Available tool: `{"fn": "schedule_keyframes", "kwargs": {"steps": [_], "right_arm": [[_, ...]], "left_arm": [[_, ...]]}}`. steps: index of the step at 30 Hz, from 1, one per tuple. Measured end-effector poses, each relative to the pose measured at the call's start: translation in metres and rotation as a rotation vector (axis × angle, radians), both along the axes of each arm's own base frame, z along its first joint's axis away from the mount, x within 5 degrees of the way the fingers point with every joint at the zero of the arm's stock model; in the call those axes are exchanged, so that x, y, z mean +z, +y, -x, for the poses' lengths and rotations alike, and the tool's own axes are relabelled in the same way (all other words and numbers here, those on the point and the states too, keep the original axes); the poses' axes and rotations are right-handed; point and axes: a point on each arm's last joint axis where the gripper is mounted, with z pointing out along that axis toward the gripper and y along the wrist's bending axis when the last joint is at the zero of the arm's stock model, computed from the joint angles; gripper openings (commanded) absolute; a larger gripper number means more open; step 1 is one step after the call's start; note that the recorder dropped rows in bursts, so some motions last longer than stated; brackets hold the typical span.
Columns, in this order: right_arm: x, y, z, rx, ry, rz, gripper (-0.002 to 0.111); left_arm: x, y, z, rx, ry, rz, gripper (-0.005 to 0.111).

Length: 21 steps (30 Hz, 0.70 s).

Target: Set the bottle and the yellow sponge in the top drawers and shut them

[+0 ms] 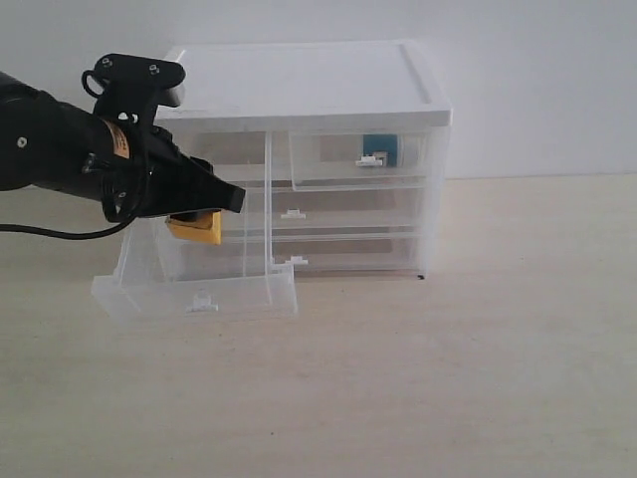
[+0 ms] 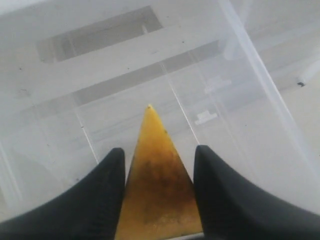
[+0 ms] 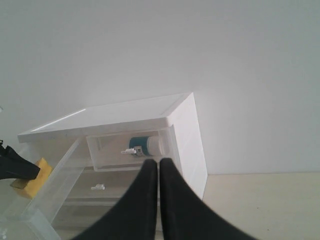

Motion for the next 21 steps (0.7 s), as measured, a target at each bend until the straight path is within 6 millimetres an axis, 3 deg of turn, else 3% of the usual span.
{"fn": "schedule_keyframes", "kwargs": {"steps": [3, 12, 15, 19, 21], "right_arm": [[0.000, 0.000, 0.000, 0.000, 0.000, 0.000, 0.000], [0.000, 0.000, 0.000, 0.000, 0.000, 0.000, 0.000], [0.000, 0.000, 0.000, 0.000, 0.000, 0.000, 0.000], [0.000, 0.000, 0.000, 0.000, 0.000, 0.000, 0.000], [0.000, 0.000, 0.000, 0.000, 0.000, 0.000, 0.000]], "left_arm": [[0.000, 0.000, 0.000, 0.002, 0.001, 0.002, 0.039], [0.006, 0.001, 0.002, 0.008, -0.011, 0.016, 0.055], [0.015, 0.003, 0.005, 0.008, -0.034, 0.027, 0.043], [0.034, 0.008, 0.014, 0.019, -0.059, 0.045, 0.004], [0.047, 0.013, 0.023, 0.025, -0.071, 0.048, 0.004]]}}
